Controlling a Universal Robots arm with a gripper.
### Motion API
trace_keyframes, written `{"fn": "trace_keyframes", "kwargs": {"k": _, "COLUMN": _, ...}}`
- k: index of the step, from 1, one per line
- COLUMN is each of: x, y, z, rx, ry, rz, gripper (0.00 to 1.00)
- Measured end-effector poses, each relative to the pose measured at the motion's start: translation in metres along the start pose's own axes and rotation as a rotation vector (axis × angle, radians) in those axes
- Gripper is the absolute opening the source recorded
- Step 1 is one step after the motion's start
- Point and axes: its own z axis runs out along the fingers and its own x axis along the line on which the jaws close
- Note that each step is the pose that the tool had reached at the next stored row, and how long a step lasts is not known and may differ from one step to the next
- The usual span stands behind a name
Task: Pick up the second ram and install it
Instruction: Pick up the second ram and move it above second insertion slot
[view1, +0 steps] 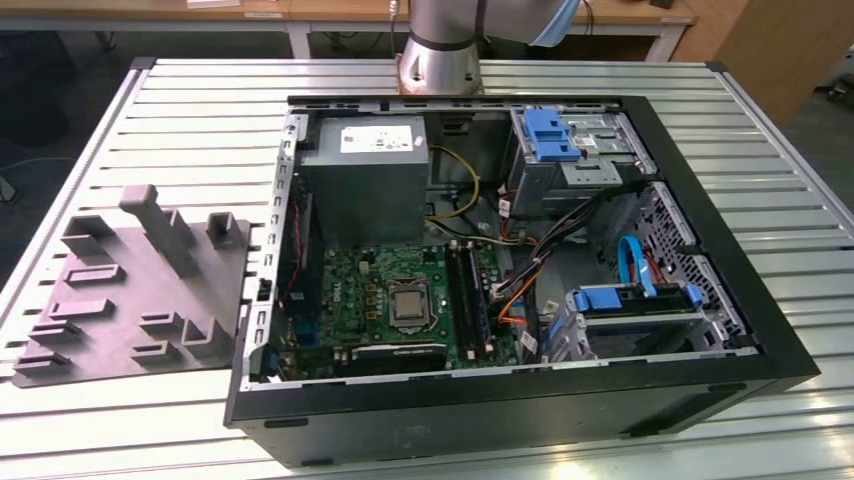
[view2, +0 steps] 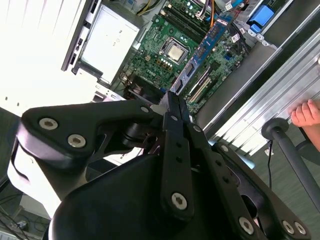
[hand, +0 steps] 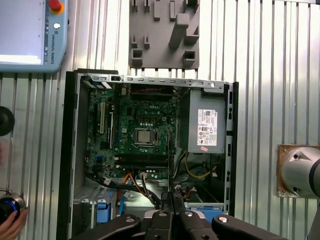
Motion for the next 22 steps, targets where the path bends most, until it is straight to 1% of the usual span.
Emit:
{"fn": "trace_keyframes", "kwargs": {"k": 6, "x": 0.0001, "y": -0.0001, "z": 0.0014, "rx": 0.0, "ry": 0.0, "rz": 0.0, "gripper": 0.11}}
{"fn": "trace_keyframes", "kwargs": {"k": 18, "x": 0.0006, "y": -0.0004, "z": 0.0085, "rx": 0.0, "ry": 0.0, "rz": 0.0, "gripper": 0.11}}
{"fn": "trace_keyframes", "kwargs": {"k": 22, "x": 0.0009, "y": -0.0006, "z": 0.0123, "rx": 0.0, "ry": 0.0, "rz": 0.0, "gripper": 0.11}}
